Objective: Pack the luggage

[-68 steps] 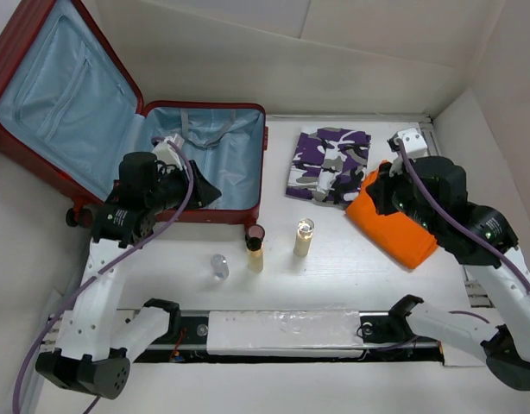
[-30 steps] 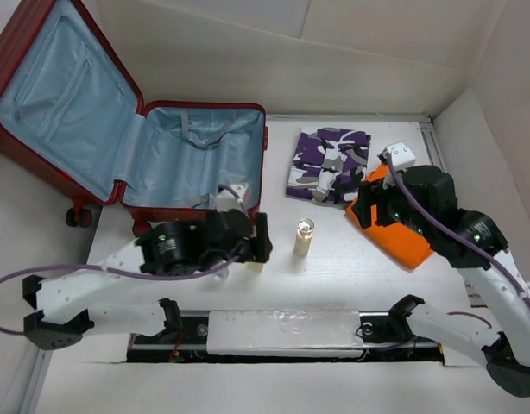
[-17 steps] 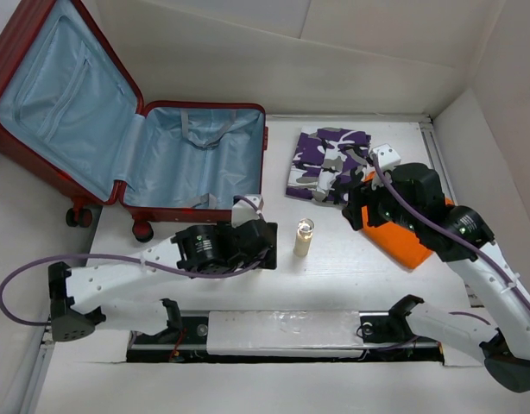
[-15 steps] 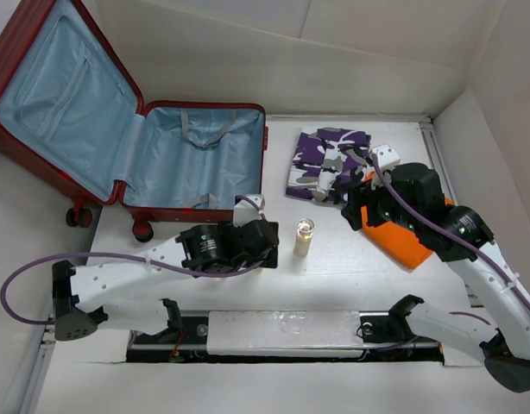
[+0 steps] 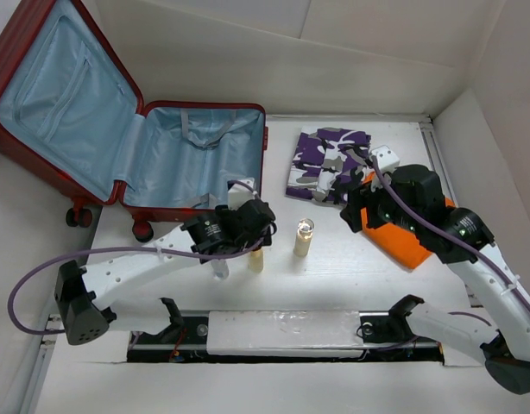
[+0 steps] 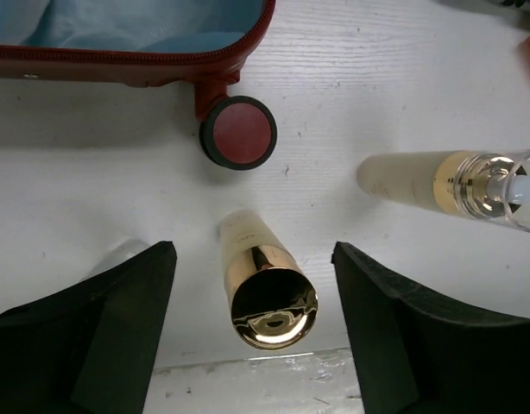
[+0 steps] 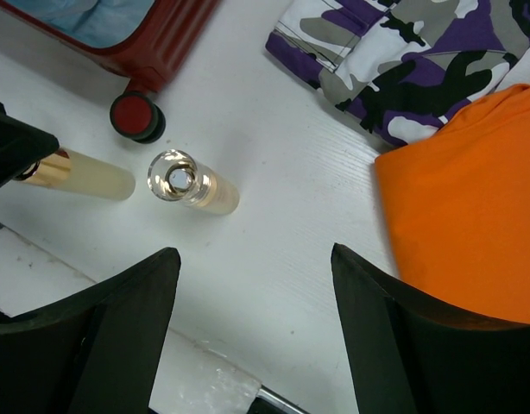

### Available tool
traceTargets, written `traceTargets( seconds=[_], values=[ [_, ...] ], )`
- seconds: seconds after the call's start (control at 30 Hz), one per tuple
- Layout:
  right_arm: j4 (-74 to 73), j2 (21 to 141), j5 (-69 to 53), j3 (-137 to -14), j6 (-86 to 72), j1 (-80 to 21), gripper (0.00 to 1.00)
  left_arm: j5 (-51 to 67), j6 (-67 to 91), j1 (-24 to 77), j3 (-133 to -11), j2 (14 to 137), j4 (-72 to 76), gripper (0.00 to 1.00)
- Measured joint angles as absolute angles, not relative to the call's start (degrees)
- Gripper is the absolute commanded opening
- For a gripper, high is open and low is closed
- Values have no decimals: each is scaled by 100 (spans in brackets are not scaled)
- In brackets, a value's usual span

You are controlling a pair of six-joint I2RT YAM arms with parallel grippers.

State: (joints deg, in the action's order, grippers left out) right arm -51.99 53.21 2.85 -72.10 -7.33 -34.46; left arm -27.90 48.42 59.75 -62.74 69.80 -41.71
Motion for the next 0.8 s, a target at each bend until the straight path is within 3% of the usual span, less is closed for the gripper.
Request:
traceTargets(
  seconds=[0.07,0.3,0.5,0.63,0.8],
  values=[
    [-5199,5288,283,-7194,-733,-3446,77,-2773,4781,5979,-6274,6980,-4121,62],
    [-5201,5273,292,-7170,-733,-3446,77,-2486,4676,5990,-6239,7076,-3942,69],
    [-5194,5273,292,-7150,-733,-3446,77,-2119,4637,5990,-5955,7019,-3881,65],
    [-5196,5295,292,-7135,-733,-3446,77,-2005,4624,6023,-5913,7011,-3874,54],
    [-5196,5295,292,-7122,-733,-3446,77,-2014,4554,6077,-5911,7013,-3865,31]
  ],
)
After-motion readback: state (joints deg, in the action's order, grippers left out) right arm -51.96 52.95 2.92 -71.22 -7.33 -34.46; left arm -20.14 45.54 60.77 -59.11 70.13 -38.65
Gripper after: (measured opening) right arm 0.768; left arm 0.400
